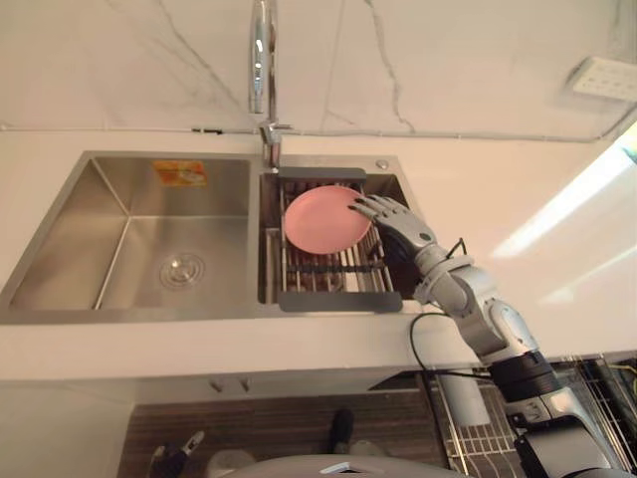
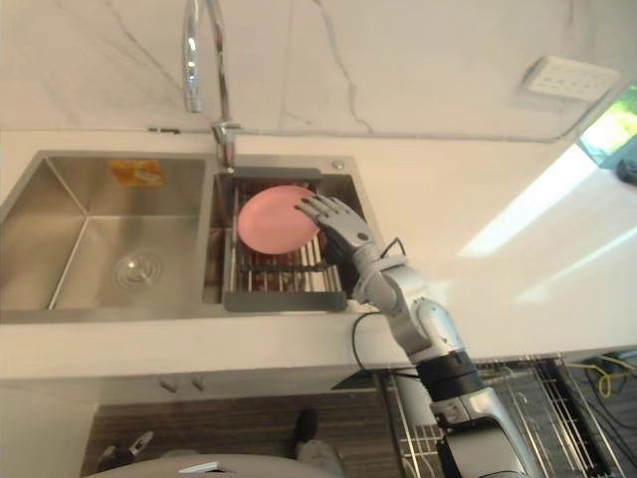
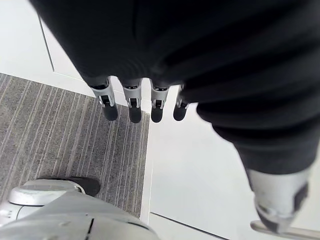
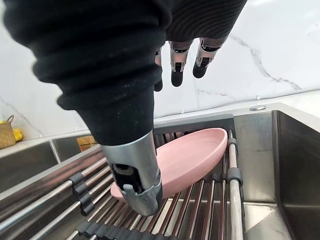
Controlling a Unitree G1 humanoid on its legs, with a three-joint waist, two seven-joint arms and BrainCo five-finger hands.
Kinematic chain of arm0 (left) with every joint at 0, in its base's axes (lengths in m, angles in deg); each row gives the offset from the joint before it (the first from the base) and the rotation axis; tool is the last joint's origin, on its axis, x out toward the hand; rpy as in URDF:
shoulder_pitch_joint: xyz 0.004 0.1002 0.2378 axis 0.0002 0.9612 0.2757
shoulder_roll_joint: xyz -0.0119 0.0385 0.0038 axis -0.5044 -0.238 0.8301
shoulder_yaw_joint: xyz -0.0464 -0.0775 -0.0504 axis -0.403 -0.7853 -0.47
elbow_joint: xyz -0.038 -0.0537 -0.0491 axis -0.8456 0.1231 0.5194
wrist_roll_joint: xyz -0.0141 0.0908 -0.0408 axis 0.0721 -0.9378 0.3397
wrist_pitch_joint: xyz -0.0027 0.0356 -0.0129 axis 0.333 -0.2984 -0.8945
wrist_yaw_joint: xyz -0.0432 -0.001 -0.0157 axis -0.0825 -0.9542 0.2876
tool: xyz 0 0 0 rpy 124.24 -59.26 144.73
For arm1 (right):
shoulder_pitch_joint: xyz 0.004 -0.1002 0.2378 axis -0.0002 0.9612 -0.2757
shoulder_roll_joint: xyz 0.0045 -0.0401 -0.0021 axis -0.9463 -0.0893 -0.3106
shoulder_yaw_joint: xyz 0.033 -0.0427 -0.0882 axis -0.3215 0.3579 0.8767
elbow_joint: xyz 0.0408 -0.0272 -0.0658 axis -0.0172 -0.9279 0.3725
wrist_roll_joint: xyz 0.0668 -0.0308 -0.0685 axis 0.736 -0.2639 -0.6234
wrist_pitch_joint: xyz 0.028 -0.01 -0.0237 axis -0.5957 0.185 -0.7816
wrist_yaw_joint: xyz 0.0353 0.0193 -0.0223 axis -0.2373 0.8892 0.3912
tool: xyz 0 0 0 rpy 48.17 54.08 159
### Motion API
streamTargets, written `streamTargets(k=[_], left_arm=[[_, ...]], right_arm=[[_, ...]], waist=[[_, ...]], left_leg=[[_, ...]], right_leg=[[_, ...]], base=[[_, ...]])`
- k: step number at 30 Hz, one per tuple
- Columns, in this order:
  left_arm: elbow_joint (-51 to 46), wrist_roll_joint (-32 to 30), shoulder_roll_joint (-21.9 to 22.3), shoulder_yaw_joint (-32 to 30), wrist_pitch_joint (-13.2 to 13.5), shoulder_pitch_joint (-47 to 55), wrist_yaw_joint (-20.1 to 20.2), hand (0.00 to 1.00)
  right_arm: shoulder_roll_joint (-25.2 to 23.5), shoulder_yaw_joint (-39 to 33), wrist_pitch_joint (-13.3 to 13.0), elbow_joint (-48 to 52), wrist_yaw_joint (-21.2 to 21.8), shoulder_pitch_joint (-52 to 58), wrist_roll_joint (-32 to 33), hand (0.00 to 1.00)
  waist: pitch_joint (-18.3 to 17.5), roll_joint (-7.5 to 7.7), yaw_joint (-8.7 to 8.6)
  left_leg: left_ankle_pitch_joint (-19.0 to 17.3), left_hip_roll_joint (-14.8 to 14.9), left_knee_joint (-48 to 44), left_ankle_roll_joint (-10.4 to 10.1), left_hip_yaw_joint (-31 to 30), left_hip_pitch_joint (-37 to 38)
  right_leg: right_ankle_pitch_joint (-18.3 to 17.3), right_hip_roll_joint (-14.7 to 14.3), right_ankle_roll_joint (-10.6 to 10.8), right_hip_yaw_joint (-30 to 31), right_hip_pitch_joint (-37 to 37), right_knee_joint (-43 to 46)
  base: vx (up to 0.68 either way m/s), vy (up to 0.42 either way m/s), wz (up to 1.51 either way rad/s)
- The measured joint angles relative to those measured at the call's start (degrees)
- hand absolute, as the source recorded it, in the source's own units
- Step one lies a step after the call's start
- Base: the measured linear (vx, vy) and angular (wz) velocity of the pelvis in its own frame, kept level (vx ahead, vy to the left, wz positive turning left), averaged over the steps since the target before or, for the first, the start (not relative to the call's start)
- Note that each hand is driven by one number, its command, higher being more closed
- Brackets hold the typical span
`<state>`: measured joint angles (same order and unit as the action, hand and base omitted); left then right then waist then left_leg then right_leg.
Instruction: Walk over to the sink, pick up the cup, carry it to the dishwasher, place the cup inside the dishwasher, then close the dishwasher door
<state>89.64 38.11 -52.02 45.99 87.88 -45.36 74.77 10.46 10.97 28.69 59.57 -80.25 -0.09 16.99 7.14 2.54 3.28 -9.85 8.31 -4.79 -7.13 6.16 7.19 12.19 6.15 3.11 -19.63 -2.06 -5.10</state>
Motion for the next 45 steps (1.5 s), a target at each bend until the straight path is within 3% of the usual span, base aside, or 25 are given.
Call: streamTargets(k=[7,16,19,45], left_arm=[[-0.1,0.0,-0.1,1.0,-0.5,0.4,0.0,0.0],[-0.6,0.0,-0.5,1.7,-0.5,0.6,0.1,0.0],[-0.9,0.0,-0.5,1.7,-0.4,0.6,-0.4,0.0],[-1.9,0.2,-0.4,2.3,-0.3,1.0,-1.0,0.0]], right_arm=[[0.2,1.5,0.1,-4.6,-0.6,-3.1,-1.5,0.0],[0.1,3.6,1.7,-11.3,-7.9,-4.3,-6.1,0.0],[-0.1,3.7,2.2,-13.0,-8.3,-4.7,-6.3,0.0],[-1.0,8.3,3.9,-24.5,-10.6,-8.5,-9.6,0.0]], waist=[[-0.1,0.09,0.11],[-0.4,0.6,0.66],[-0.4,0.6,1.45],[-0.4,0.58,3.07]], left_leg=[[0.4,-0.4,0.0,0.1,-0.3,0.0],[1.3,-0.5,1.2,0.0,-1.6,0.0],[1.5,-0.5,1.2,-0.1,-1.7,0.0],[2.5,-1.3,2.0,0.2,-4.9,-0.4]], right_leg=[[0.1,0.4,0.0,-0.1,0.1,0.0],[0.2,0.7,-0.1,-1.5,0.5,0.0],[0.1,0.7,-0.1,-1.5,0.5,0.0],[-0.3,1.5,0.3,-4.6,1.9,0.0]], base=[[0.0,0.002,0.0],[-0.01,-0.006,0.07],[-0.01,-0.002,0.02],[0.0,0.008,0.06]])
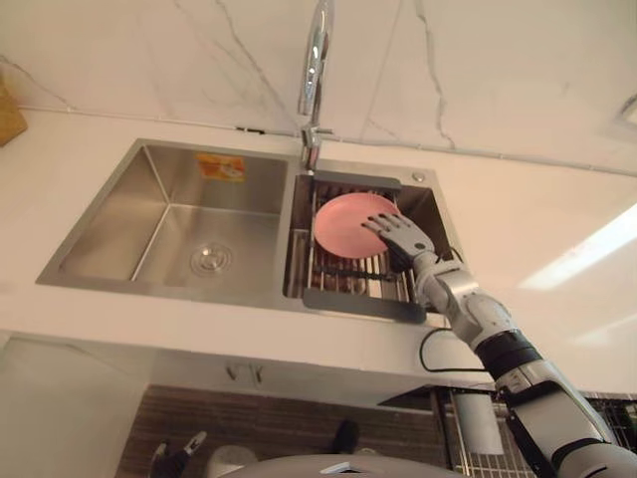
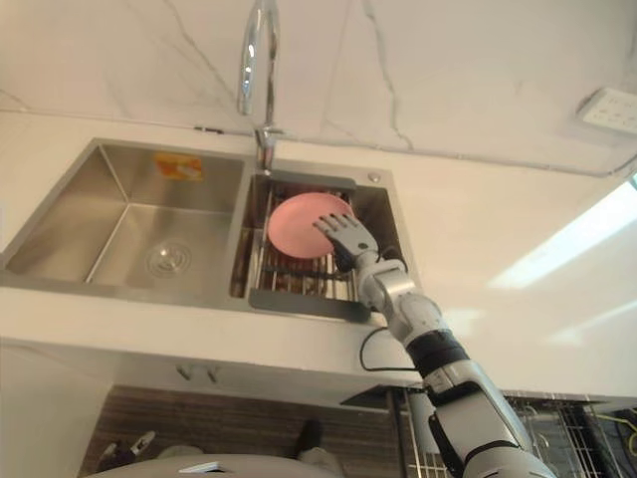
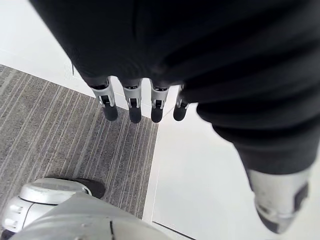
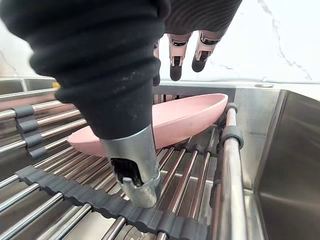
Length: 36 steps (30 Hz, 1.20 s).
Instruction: Walk over to the sink, pick up the cup, carry it to the dishwasher, place the cup inside the dishwasher, then close the dishwasher door
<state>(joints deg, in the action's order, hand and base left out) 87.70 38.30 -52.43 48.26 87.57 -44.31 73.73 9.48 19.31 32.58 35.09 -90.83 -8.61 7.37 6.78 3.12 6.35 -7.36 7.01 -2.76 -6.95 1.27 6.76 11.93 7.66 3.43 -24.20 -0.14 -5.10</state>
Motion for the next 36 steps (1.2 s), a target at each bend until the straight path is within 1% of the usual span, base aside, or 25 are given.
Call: streamTargets(k=[6,11,12,15,17,21,23,26,31,34,36], left_arm=[[0.0,0.1,0.0,0.0,0.0,0.8,0.0,0.0],[0.0,0.1,0.2,0.0,0.0,1.2,0.0,0.0],[-0.1,0.1,0.2,0.0,0.0,1.2,0.0,0.0],[-0.1,0.1,0.2,0.0,0.0,1.3,0.0,0.0],[-0.2,0.1,0.2,0.0,0.0,1.3,0.0,0.0],[-0.5,0.1,0.0,1.1,0.4,1.3,0.0,0.0],[-1.2,0.1,0.0,1.1,0.5,1.3,0.0,0.0],[-1.7,0.1,0.0,1.1,0.5,1.5,0.0,0.0],[-2.1,0.1,0.0,1.1,0.5,1.8,0.0,0.0],[-2.1,0.1,0.1,1.1,0.6,2.4,0.0,0.0],[-2.1,0.1,0.1,1.1,0.9,2.4,-0.1,0.0]], right_arm=[[-1.6,0.0,1.0,-3.0,-0.1,-0.9,-0.9,0.0],[-1.6,0.0,1.2,-4.3,-0.1,-0.9,-0.9,0.0],[-1.6,0.0,1.3,-4.4,-0.2,-0.9,-0.9,1.0],[-1.7,0.0,1.6,-6.5,-2.2,-1.1,-1.0,1.0],[-1.7,0.0,2.4,-6.6,-2.2,-1.1,-1.1,1.0],[-1.9,0.1,2.5,-8.0,-2.1,-2.8,-2.2,1.0],[-1.9,0.1,3.5,-8.8,-2.2,-3.4,-3.1,1.0],[-1.9,1.1,3.6,-10.5,-2.9,-3.8,-3.4,1.0],[-2.6,1.6,3.4,-10.7,-7.3,-3.8,-7.8,1.0],[-2.6,1.6,3.4,-10.6,-9.4,-4.2,-7.8,1.0],[-2.4,1.5,3.4,-10.2,-11.6,-4.4,-7.7,1.0]], waist=[[0.1,-0.06,0.18],[0.2,-0.17,1.2],[0.2,-0.19,1.4],[0.3,-0.13,1.59],[0.4,-0.12,1.7],[0.8,-0.18,1.83],[0.8,-0.12,2.18],[0.9,0.09,2.43],[1.5,0.2,2.55],[1.5,0.19,2.36],[1.6,0.11,2.31]], left_leg=[[0.1,-0.1,-0.1,0.0,-1.0,-0.6],[0.1,-0.1,0.0,0.0,-1.5,-0.9],[0.2,-0.1,0.0,0.0,-1.7,-0.9],[0.3,-0.2,0.0,0.0,-2.5,-1.0],[0.3,-0.2,0.0,0.0,-2.7,-1.1],[0.5,-0.3,0.0,0.1,-2.9,-1.1],[0.6,-0.4,0.0,0.1,-3.1,-1.3],[0.7,-0.5,0.0,0.1,-3.4,-1.4],[0.8,-0.5,0.0,0.1,-3.5,-1.6],[0.8,-0.5,0.1,0.1,-3.5,-1.6],[0.8,-0.5,0.1,0.1,-3.4,-1.6]], right_leg=[[-0.2,0.2,0.1,-0.9,0.0,0.0],[-0.4,0.2,0.2,-1.4,0.1,0.0],[-0.4,0.3,0.2,-1.6,0.1,0.0],[-0.4,0.4,0.2,-2.1,0.6,0.0],[-0.4,0.4,0.3,-2.5,0.6,0.0],[-0.5,0.6,0.3,-2.8,0.6,0.0],[-0.5,0.6,0.3,-3.1,0.6,0.0],[-0.4,0.8,0.3,-3.3,0.6,0.0],[-0.4,0.8,0.3,-3.3,0.7,0.0],[-0.4,0.8,0.3,-3.2,0.6,0.0],[-0.4,0.8,0.3,-3.1,0.6,0.0]], base=[[-0.02,0.004,0.07],[0.0,0.004,0.05],[0.01,0.013,0.07],[0.01,0.018,0.12],[0.01,0.015,0.09],[0.0,0.009,0.03],[-0.01,0.011,0.05],[-0.02,0.009,0.04],[0.0,0.001,0.01],[0.0,0.0,0.0],[0.0,0.0,0.0]])
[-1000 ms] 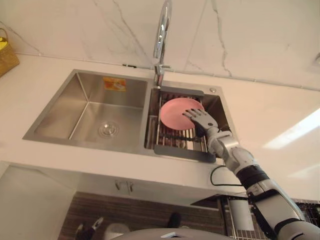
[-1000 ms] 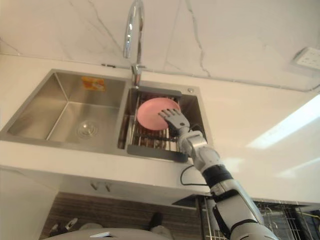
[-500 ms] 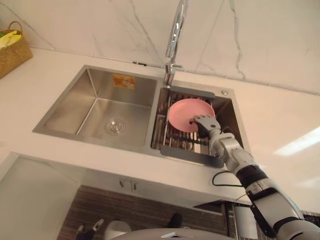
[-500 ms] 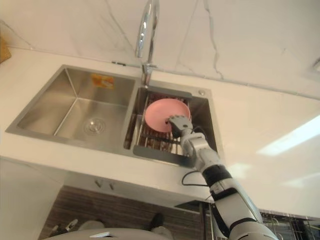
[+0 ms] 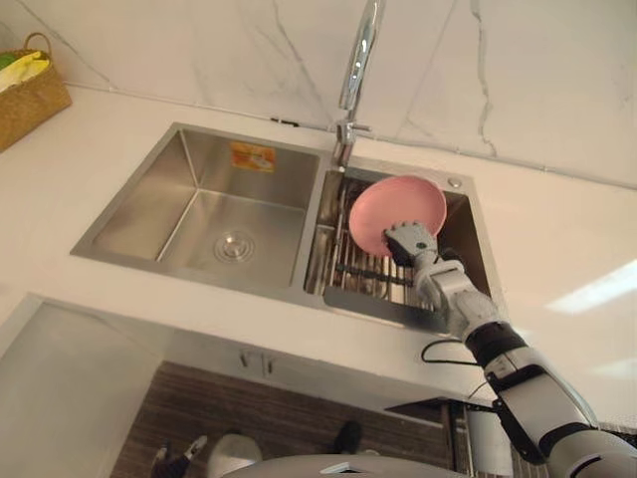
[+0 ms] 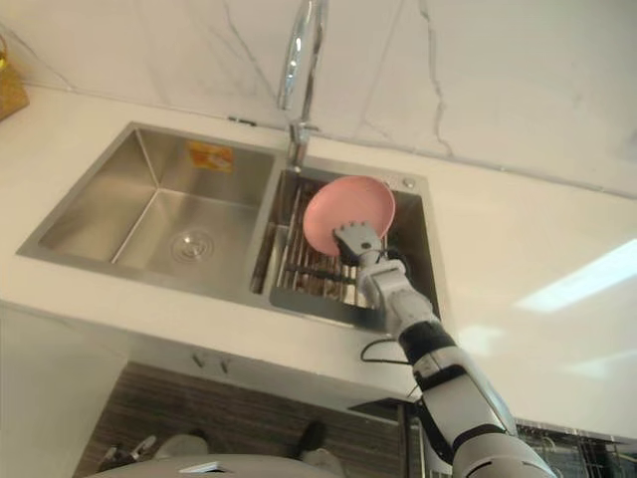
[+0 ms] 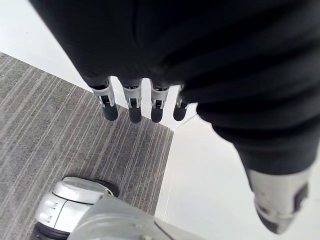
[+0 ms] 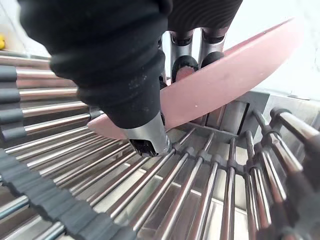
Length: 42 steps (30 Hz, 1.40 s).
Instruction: Walk over to the sink, pick up the cup, carry it to the dishwasher, place the cup inside the dishwasher, then close the dishwasher door
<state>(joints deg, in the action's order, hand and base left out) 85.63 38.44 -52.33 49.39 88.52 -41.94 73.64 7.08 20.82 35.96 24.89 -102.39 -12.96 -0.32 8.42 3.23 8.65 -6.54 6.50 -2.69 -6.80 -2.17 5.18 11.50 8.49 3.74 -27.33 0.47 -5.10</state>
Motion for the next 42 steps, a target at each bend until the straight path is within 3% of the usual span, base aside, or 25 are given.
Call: streamTargets(k=[11,20,26,31,34,37,38,39,40,41,42], left_arm=[[-0.1,1.0,0.1,0.0,1.4,0.0,-0.1,0.0],[-0.1,1.1,0.2,0.0,1.8,0.0,-0.3,0.0],[-0.1,0.9,0.1,0.0,3.4,0.0,-0.3,0.0],[-0.1,-1.2,-0.2,0.5,3.6,0.1,0.4,0.0],[-0.1,-2.6,-0.8,1.8,3.5,0.1,1.2,0.0],[-0.2,-5.1,-1.7,2.6,3.3,-0.1,2.2,0.0],[-0.8,-5.4,-2.2,2.4,3.1,-0.1,2.5,0.0],[-1.8,-5.7,-2.4,2.0,2.5,-0.5,2.8,0.0],[-2.8,-5.1,-1.7,1.7,2.3,-0.4,2.7,0.0],[-3.1,-4.5,-1.6,0.9,2.1,-0.7,2.6,0.0],[-3.9,-3.2,-1.7,-0.5,1.9,-0.6,2.5,0.0]], right_arm=[[1.1,-0.7,-3.8,7.9,-3.6,0.0,1.4,1.0],[1.9,-2.8,-4.8,12.3,-3.6,0.1,6.3,1.0],[3.3,-5.2,-5.0,16.5,-3.6,1.4,9.6,1.0],[3.3,-11.3,-3.1,22.0,-4.5,7.1,14.4,1.0],[3.3,-15.0,-1.1,25.2,-6.7,11.5,14.8,1.0],[3.5,-18.1,0.8,27.0,-8.0,14.1,15.9,1.0],[3.4,-18.5,1.1,27.1,-8.2,14.1,16.0,1.0],[3.3,-19.6,1.5,27.0,-8.6,14.1,16.3,1.0],[3.2,-19.6,1.4,27.0,-9.0,13.0,16.4,1.0],[3.2,-19.3,1.2,26.8,-9.3,12.1,16.3,1.0],[3.3,-18.5,1.2,26.3,-9.4,10.7,16.2,1.0]], waist=[[0.5,-0.27,-1.0],[0.6,-0.36,-1.5],[0.6,-0.39,-2.39],[0.6,-0.44,-3.39],[0.6,-0.4,-4.91],[1.0,-0.09,-7.46],[1.3,1.38,-7.81],[1.2,0.84,-7.11],[0.4,-2.41,-6.44],[0.5,-2.7,-5.94],[0.5,-2.19,-5.4]], left_leg=[[0.0,0.0,0.1,0.1,1.0,0.8],[-0.2,0.0,0.1,0.2,1.5,1.1],[-0.4,0.0,0.1,0.2,2.6,1.7],[-1.7,0.0,-0.6,0.5,6.0,3.7],[-4.1,-0.1,-3.5,0.6,9.9,3.9],[-7.8,0.1,-9.1,1.0,15.2,3.1],[-8.2,-0.4,-10.8,1.4,17.0,2.8],[-7.7,0.5,-11.0,2.9,20.1,2.4],[-7.0,4.1,-8.8,2.6,24.6,3.0],[-6.9,4.9,-8.8,2.3,26.5,3.1],[-7.1,5.6,-10.6,2.5,29.2,2.9]], right_leg=[[0.1,-0.1,0.0,1.3,-0.1,0.0],[0.1,-0.2,0.0,1.8,-0.1,0.0],[0.2,-0.4,0.0,3.1,-0.1,0.0],[0.7,-0.8,0.1,6.7,-0.2,0.0],[1.9,-1.3,0.2,11.4,-1.8,0.4],[3.5,-1.9,0.4,16.0,-3.5,0.4],[2.7,-2.0,1.0,17.1,-4.2,0.4],[-4.8,-1.2,2.2,10.4,-5.1,0.0],[-10.6,-0.5,-2.0,-0.9,-6.7,4.2],[-10.3,1.1,-7.3,-4.9,-8.5,10.9],[-11.3,6.4,-12.5,-11.0,-10.4,27.0]], base=[[0.0,0.006,-0.04],[0.0,0.004,-0.02],[-0.01,0.013,-0.09],[0.0,0.031,-0.39],[-0.02,0.059,-0.77],[-0.07,0.067,-0.91],[-0.14,0.061,-1.05],[-0.15,0.073,-1.37],[-0.14,0.091,-1.47],[-0.05,0.098,-1.42],[0.03,0.069,-1.15]])
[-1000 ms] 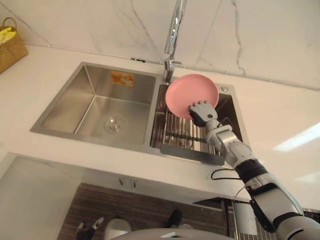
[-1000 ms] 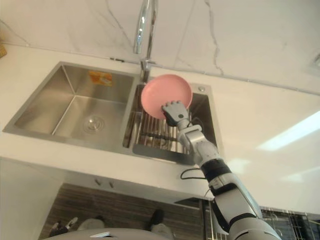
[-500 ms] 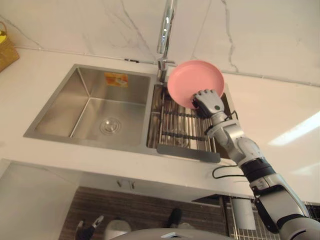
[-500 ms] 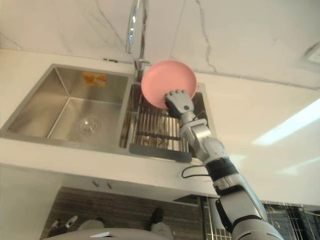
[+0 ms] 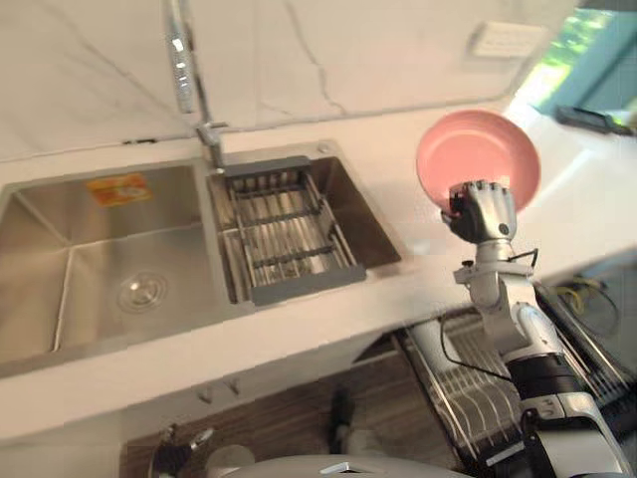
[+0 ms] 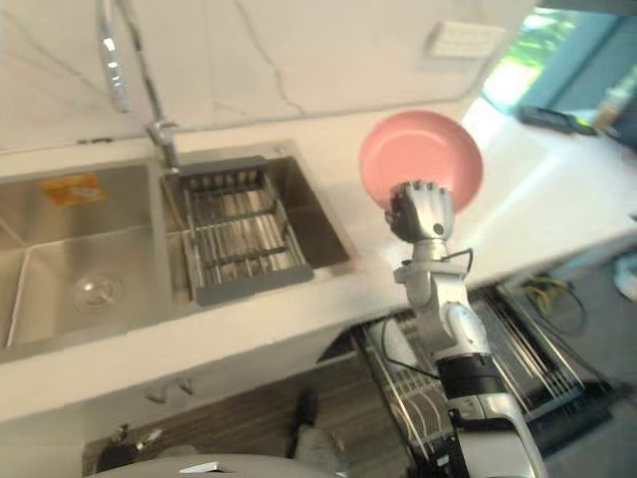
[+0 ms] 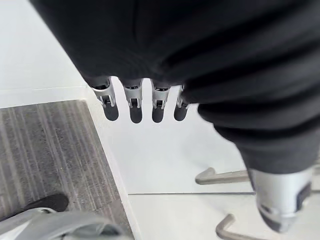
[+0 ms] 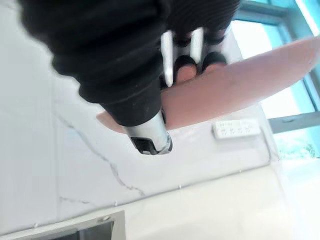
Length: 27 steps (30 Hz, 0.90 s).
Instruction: Walk over to the sink, pick up the cup, carry it to the dishwasher, place the cup inside the dishwasher, then close the dishwasher door
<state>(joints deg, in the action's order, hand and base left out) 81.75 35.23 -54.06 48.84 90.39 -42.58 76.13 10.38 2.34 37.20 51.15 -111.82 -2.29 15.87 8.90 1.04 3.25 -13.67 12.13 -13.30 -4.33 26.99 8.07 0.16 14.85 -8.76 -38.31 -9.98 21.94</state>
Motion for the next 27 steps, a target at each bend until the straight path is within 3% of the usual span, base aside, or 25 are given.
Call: streamTargets(k=[1,2,3,4,5,6,7,8,10,11,14,16,18,20,25,27], left_arm=[[-0.3,1.0,-0.8,-0.8,-0.6,-0.1,-0.1,0.0],[-0.2,1.3,-1.0,-1.5,-1.0,-1.0,-0.2,0.0],[0.7,2.0,-0.9,-1.8,-1.5,-1.7,0.0,0.0],[1.5,2.1,0.2,-1.6,-1.3,-2.9,0.1,0.0],[1.6,2.1,0.3,-0.9,-1.2,-3.0,0.1,0.0],[1.7,2.8,0.2,0.0,-1.3,-3.2,0.1,0.0],[2.4,3.1,-0.3,0.5,-1.5,-3.6,0.1,0.0],[2.7,3.1,-0.5,0.6,-1.6,-3.9,0.1,0.0],[2.8,2.9,-0.7,0.5,-2.6,-4.4,0.2,0.0],[2.7,2.9,-0.7,0.4,-2.6,-4.7,0.2,0.0],[2.8,1.8,1.2,0.5,-1.9,-3.6,0.2,0.0],[2.7,1.9,2.3,0.5,-1.7,-2.0,0.1,0.0],[2.9,1.9,3.4,0.5,-1.3,0.2,-0.1,0.0],[3.9,2.0,3.4,0.7,-0.8,0.8,-0.6,0.0],[4.2,2.0,2.0,0.8,-0.6,0.3,-0.8,0.0],[4.3,2.0,2.0,0.8,-0.8,-0.1,-0.2,0.0]], right_arm=[[0.0,0.5,-0.1,-0.2,-0.2,-1.0,-0.4,1.0],[-0.6,1.3,-0.2,-0.8,-0.1,-2.3,-0.4,1.0],[-2.5,2.2,-1.2,-2.4,-0.2,-5.0,-0.4,1.0],[-2.1,2.6,-1.3,-3.0,0.0,-7.1,-0.4,1.0],[-2.1,2.8,-1.5,-3.5,-0.1,-7.0,-0.4,1.0],[-1.9,2.8,-2.8,-5.4,0.0,-7.2,-0.4,1.0],[-1.9,3.1,-3.6,-6.8,0.4,-7.5,-0.4,1.0],[-1.9,3.2,-3.9,-6.9,0.9,-7.7,-0.4,1.0],[-1.7,3.3,-5.3,-6.8,2.8,-8.8,-0.3,1.0],[-1.1,3.3,-5.4,-6.7,3.3,-8.9,-0.1,1.0],[3.8,2.5,-6.0,-6.5,5.4,-7.0,1.0,1.0],[5.0,1.8,-5.9,-6.5,6.1,-5.9,1.9,1.0],[4.5,2.3,-6.0,-6.5,6.1,-6.0,1.9,1.0],[4.1,3.4,-6.0,-6.9,6.5,-6.0,1.8,1.0],[2.1,3.3,-6.0,-7.0,7.9,-6.1,1.9,1.0],[1.6,3.3,-6.4,-7.3,9.0,-6.1,1.9,1.0]], waist=[[-0.4,1.8,0.41],[-0.3,2.38,0.93],[-0.4,2.78,2.84],[0.5,2.0,3.8],[0.3,2.37,3.68],[0.2,2.2,3.88],[-0.1,3.15,5.2],[-0.1,3.73,5.6],[-0.3,6.09,5.62],[0.2,5.91,5.43],[0.9,3.55,3.33],[0.7,1.76,2.87],[0.1,-0.2,3.44],[0.1,-0.51,3.31],[0.1,1.41,3.53],[0.1,1.35,3.82]], left_leg=[[-1.4,-0.3,-4.6,0.4,1.3,-0.8],[-1.8,0.3,-7.9,1.2,1.9,-2.4],[-4.4,-1.0,-4.9,4.6,0.9,-6.1],[5.1,-1.7,4.0,3.4,5.2,-4.3],[6.4,-2.7,5.4,3.9,7.2,-3.1],[6.6,-2.6,5.7,3.9,9.4,-2.6],[6.7,-2.3,4.9,3.9,12.3,-3.2],[6.7,-1.9,4.0,3.9,13.5,-3.7],[6.7,0.1,0.0,3.9,17.7,-6.0],[6.8,0.6,-0.7,3.7,18.4,-6.2],[8.4,1.6,-0.7,1.7,18.3,-6.0],[9.0,1.9,-0.6,1.4,13.5,-6.8],[8.7,1.8,-0.3,0.4,4.1,-8.3],[9.2,1.9,1.2,-1.6,2.8,-7.6],[10.8,0.5,2.7,-1.1,2.6,-8.2],[11.1,0.0,2.9,-0.7,2.3,-8.5]], right_leg=[[2.6,3.7,-2.9,-3.7,0.1,7.3],[4.1,1.7,-7.7,-5.1,-1.2,5.6],[12.0,-3.7,-7.0,-0.3,-0.3,-8.0],[1.6,-1.4,-7.8,-4.9,0.6,2.2],[-2.6,1.6,-5.6,-6.9,1.8,8.2],[-5.5,4.0,-1.8,-8.0,5.8,11.3],[-5.8,5.4,1.5,-8.1,9.3,8.8],[-5.0,5.6,3.5,-8.1,11.3,6.2],[2.9,4.1,13.0,-7.6,19.0,-10.1],[3.5,2.9,15.1,-7.1,20.2,-13.6],[2.3,-0.9,17.0,-8.0,22.8,-21.9],[2.3,-2.3,17.0,-6.6,22.6,-23.5],[2.4,-3.5,16.8,-2.7,20.5,-24.0],[2.9,-4.0,16.4,-0.7,19.6,-24.2],[5.0,-3.9,16.2,-0.3,18.6,-26.2],[5.5,-3.8,16.3,-0.4,18.4,-26.6]], base=[[0.04,0.034,-1.21],[-0.16,0.004,-1.55],[-0.4,0.043,-1.81],[-0.47,0.08,-1.68],[-0.3,0.068,-1.19],[-0.11,0.007,-1.09],[-0.07,-0.098,-1.11],[-0.08,-0.19,-1.28],[-0.09,-0.301,-1.07],[-0.11,-0.312,-0.66],[-0.16,-0.25,-0.3],[-0.17,-0.161,-0.42],[-0.14,-0.069,-0.8],[-0.1,0.001,-0.51],[-0.06,0.04,-0.02],[-0.01,0.052,0.08]])
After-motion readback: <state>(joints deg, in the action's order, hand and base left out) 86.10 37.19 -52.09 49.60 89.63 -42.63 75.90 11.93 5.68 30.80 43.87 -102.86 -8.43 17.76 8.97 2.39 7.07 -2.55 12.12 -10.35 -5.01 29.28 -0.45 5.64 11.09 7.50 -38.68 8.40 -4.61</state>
